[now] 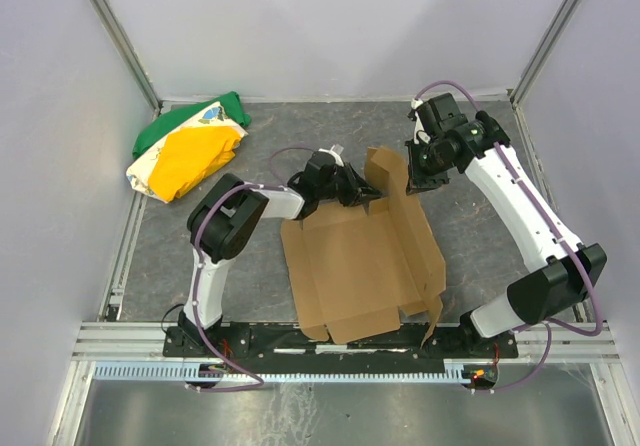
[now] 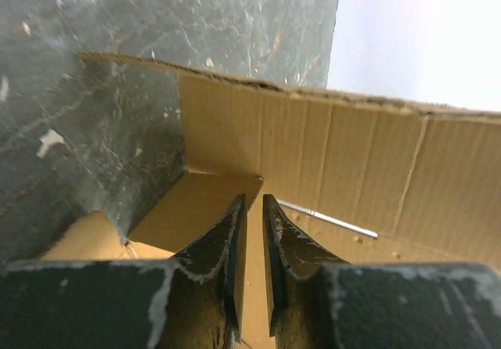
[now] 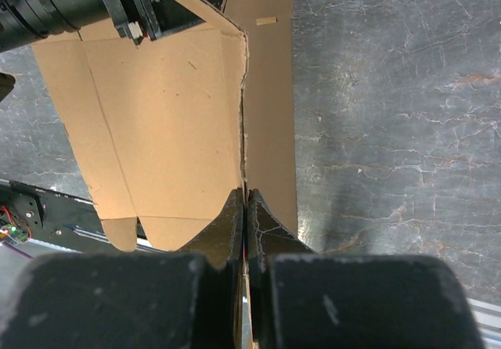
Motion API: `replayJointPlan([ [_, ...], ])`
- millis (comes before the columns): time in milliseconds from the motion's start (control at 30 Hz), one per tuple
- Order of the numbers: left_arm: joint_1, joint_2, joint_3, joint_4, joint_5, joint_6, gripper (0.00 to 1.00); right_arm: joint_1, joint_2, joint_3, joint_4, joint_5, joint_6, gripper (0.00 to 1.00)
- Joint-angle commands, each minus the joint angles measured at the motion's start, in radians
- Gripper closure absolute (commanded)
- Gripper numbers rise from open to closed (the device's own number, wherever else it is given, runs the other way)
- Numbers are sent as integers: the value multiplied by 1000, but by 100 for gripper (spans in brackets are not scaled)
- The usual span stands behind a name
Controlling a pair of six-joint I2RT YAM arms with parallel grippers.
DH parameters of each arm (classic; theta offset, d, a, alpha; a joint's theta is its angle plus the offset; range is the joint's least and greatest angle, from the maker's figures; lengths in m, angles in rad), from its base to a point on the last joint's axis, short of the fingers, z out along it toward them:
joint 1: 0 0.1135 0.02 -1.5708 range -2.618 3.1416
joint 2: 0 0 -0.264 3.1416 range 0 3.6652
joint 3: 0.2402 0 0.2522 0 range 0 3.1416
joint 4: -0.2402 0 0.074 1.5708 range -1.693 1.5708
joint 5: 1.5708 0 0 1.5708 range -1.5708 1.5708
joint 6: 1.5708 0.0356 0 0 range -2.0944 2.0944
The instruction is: Fold the paper box
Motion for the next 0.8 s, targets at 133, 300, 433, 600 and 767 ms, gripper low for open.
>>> replayJointPlan([
  [133,-76,-35,-38,-56,74,72,80,6,18,-60,-30,40,-6,97],
  [300,-105,-33,-66,-74,77,84,80,5,12,-69,-32,47,-5,97],
  [433,-108,-43,-101,-75,74,88,80,5,10,-79,-34,54,-2,97],
  [600,-105,-126,-122,-115,25,120,69,4,-1,-90,-28,64,6,98],
  [767,-99,-293,-118,-253,-78,211,54,3,-18,-103,-21,71,16,98],
])
